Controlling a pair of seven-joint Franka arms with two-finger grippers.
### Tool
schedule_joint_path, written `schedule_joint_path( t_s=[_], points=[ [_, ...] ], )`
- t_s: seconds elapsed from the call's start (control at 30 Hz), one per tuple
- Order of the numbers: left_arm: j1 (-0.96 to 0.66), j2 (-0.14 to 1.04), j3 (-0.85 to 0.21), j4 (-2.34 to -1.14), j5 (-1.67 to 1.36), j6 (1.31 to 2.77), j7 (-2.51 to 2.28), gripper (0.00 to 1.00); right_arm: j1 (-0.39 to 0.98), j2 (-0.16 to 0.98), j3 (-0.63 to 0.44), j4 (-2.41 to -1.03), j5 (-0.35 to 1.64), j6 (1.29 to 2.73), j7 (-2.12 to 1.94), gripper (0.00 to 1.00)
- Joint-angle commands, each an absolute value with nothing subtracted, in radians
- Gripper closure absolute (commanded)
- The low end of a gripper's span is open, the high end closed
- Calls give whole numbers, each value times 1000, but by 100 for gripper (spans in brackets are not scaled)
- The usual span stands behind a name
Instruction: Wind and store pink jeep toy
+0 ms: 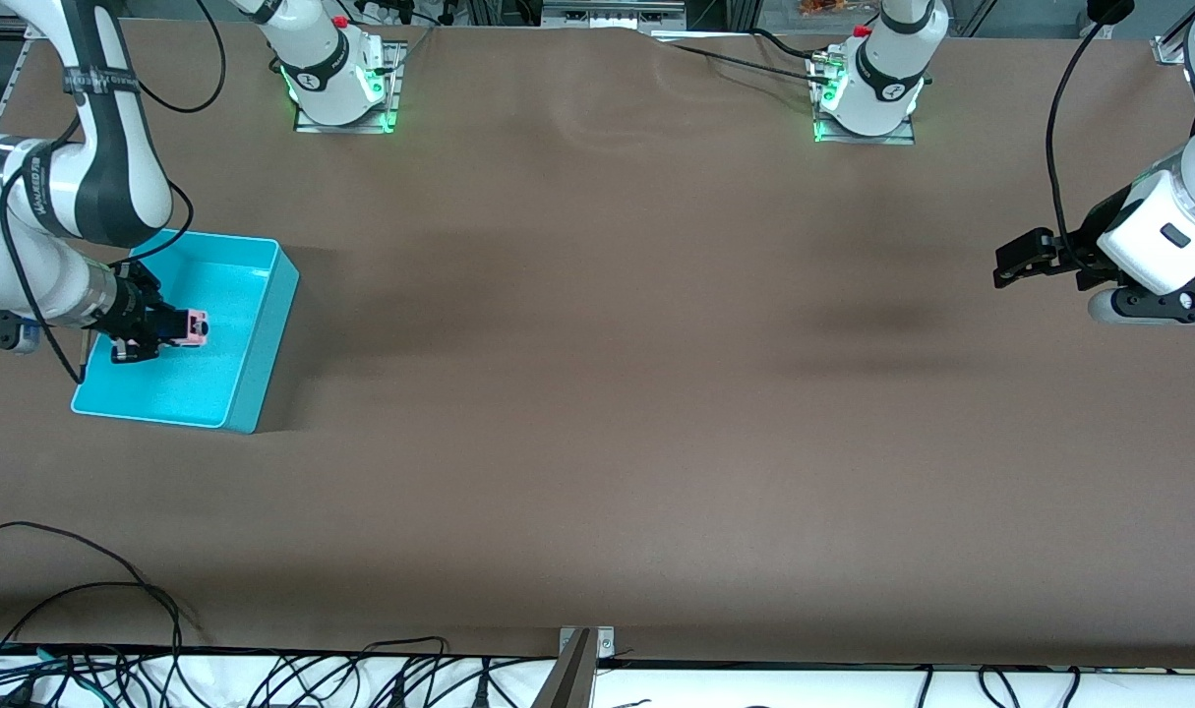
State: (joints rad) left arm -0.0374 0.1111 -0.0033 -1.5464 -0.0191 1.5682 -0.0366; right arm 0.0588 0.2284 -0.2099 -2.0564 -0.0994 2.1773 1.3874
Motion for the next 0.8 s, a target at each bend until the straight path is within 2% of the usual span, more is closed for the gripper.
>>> schedule_joint_path(
  t_s=[0.0, 0.1, 0.27, 0.3, 0.37, 0.43, 0.47, 0.53, 0.77],
  points=[
    [-32, 100, -3, -1543, -35, 1551, -23, 0, 60, 218, -229, -2192, -80, 2348, 1371, 55],
    [-32, 98, -3, -1542, -34, 1551, -25, 0, 60, 230, -230, -2233, -80, 2419, 1371, 55],
    [-32, 100, -3, -1543, -34, 1551, -23, 0, 60, 250, -230, -2244, -80, 2445, 1371, 51],
    [-32, 100, -3, -1543, -34, 1551, -23, 0, 60, 256, -232, -2244, -80, 2453, 1373, 48],
    [-32, 100, -3, -1543, -34, 1551, -23, 0, 60, 270, -230, -2244, -80, 2467, 1371, 37],
    [-32, 100, -3, -1542, -34, 1551, -23, 0, 60, 281, -232, -2244, -78, 2477, 1374, 31],
    [-32, 100, -3, -1542, -34, 1551, -23, 0, 60, 282, -230, -2244, -78, 2479, 1376, 23],
    [-32, 98, -3, -1542, -34, 1551, -25, 0, 60, 282, -230, -2243, -78, 2479, 1381, 0],
    [-32, 100, -3, -1542, -34, 1551, -26, 0, 61, 262, -230, -2235, -78, 2467, 1379, 0]
  ],
)
